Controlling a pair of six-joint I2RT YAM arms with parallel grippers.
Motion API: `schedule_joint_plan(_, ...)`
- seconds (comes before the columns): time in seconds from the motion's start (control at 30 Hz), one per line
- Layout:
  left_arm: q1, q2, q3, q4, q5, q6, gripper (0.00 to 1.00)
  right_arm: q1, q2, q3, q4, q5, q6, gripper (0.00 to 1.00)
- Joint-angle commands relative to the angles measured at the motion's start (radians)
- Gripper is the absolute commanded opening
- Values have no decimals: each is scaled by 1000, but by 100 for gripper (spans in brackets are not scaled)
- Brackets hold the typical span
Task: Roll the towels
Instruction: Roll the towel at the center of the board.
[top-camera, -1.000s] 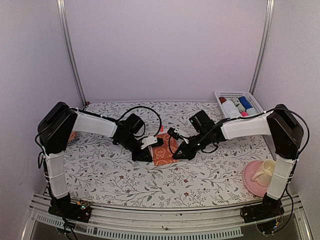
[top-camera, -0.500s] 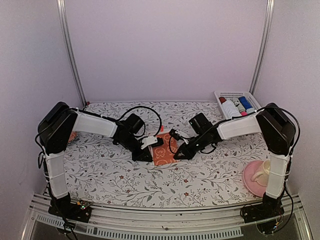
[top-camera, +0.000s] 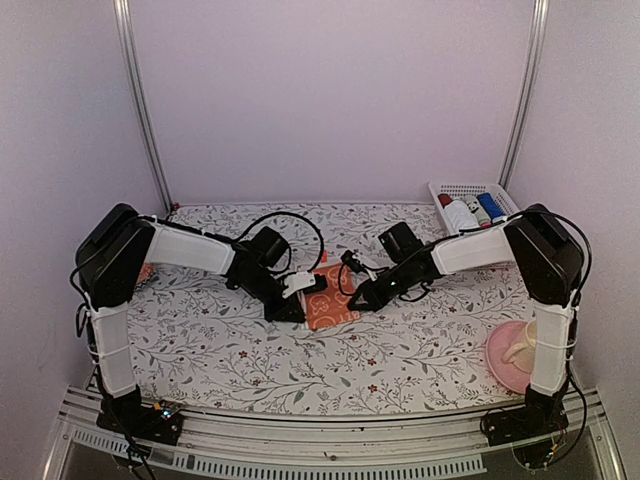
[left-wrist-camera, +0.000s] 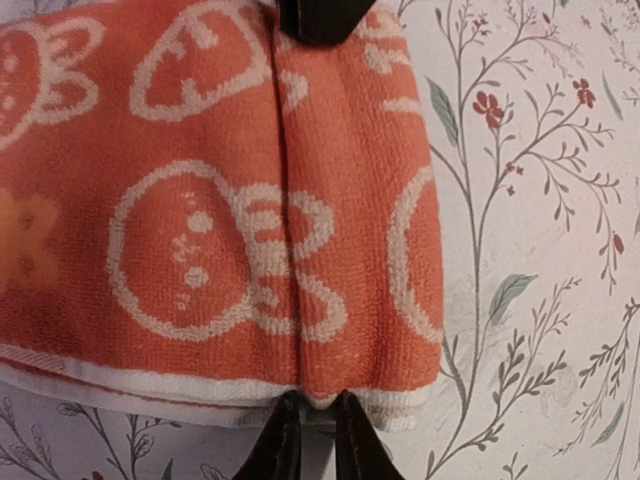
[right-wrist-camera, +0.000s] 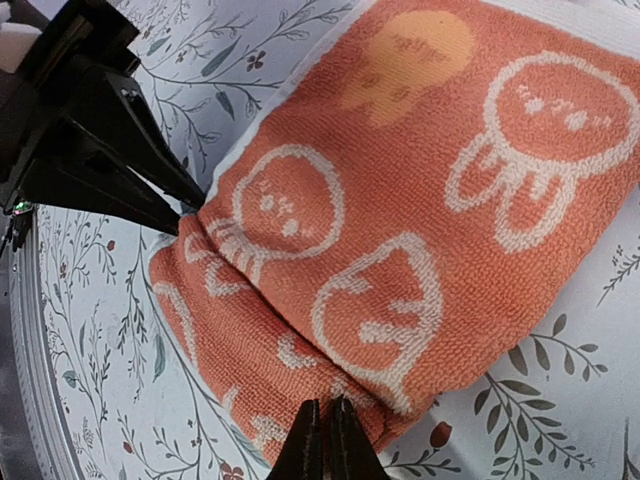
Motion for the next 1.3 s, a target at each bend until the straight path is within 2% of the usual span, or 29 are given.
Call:
schedule_joint_plan(0.0,-7,26,-31,-26,-145,15,17,-11,53,35,7,33,47,8)
schedule_joint_plan(0.23,-24,-4,-54,7,-208,29,46,-11,81,32,-29,34,51,7)
schedule_joint_plan(0.37,-24,-81,-92,61,-225,57,54,-11,77,12,-31,27,51,8)
schedule_joint_plan(0.67,-78,-256,-311,304,-225,253,55,-11,105,28,-32,5,104,12)
schedule_joint_plan(0.87,-181,-315,-465,505,-344,363,55,-11,109,34,-33,-4,124,13)
schedule_joint_plan(1.03,-231,-283,-474,622,-461,374,54,-11,110,33,-32,-25,133,13)
schedule_joint_plan(1.27,-285,-208,-469,680,-555,421,53,-11,107,34,-31,-27,139,12)
